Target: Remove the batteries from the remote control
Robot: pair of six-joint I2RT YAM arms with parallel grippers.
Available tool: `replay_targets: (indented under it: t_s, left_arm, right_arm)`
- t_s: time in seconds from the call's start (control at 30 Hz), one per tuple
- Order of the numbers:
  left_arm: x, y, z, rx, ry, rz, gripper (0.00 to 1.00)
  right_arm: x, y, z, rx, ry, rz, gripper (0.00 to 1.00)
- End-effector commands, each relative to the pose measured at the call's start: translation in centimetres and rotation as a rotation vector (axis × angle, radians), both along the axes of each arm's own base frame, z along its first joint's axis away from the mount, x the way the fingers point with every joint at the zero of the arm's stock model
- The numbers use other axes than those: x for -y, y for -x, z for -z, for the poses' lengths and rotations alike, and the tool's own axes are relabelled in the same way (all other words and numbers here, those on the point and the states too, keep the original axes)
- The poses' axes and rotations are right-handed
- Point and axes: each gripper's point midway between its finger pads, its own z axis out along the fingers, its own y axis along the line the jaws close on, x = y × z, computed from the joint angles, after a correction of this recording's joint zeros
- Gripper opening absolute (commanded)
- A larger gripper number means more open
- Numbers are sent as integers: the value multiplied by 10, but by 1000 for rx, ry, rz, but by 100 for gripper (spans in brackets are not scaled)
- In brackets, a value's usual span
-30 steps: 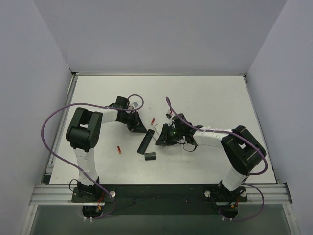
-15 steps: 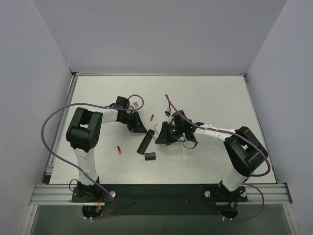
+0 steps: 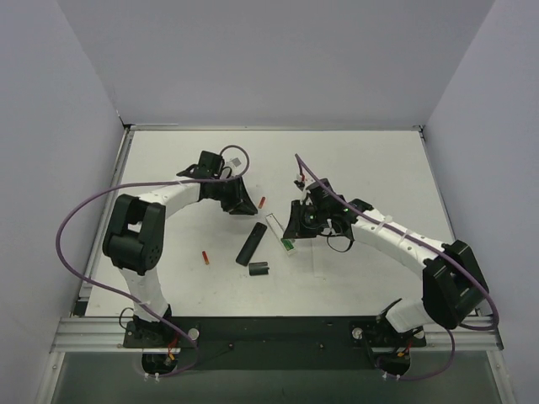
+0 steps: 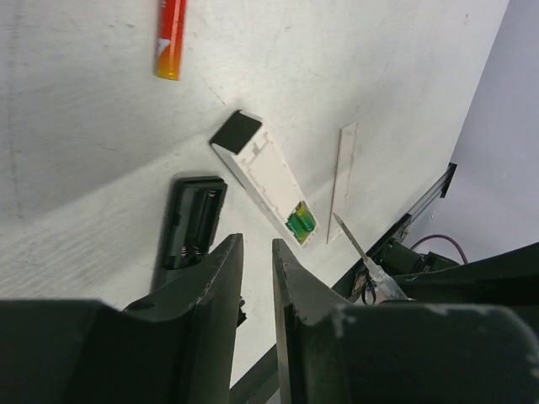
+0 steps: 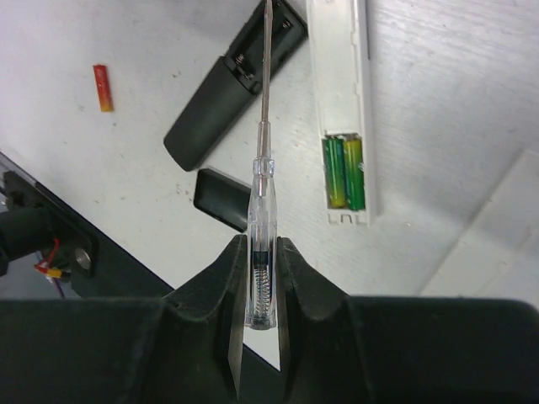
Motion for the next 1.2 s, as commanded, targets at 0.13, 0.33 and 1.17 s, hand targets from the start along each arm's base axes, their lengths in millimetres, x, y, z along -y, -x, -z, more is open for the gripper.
replay_targets:
  t_s: [0.13, 0.33, 1.17]
  left_arm:
    - [29, 14, -51, 165, 37, 79, 33]
    - [42, 32, -89, 242, 138, 123, 39]
    - [32, 22, -19, 130, -38, 102, 41]
  right_arm:
    - [44, 33, -27, 19, 116, -89, 0]
    - [42, 27, -48, 42, 68, -32, 0]
    - [54, 59, -23, -289, 125, -8, 0]
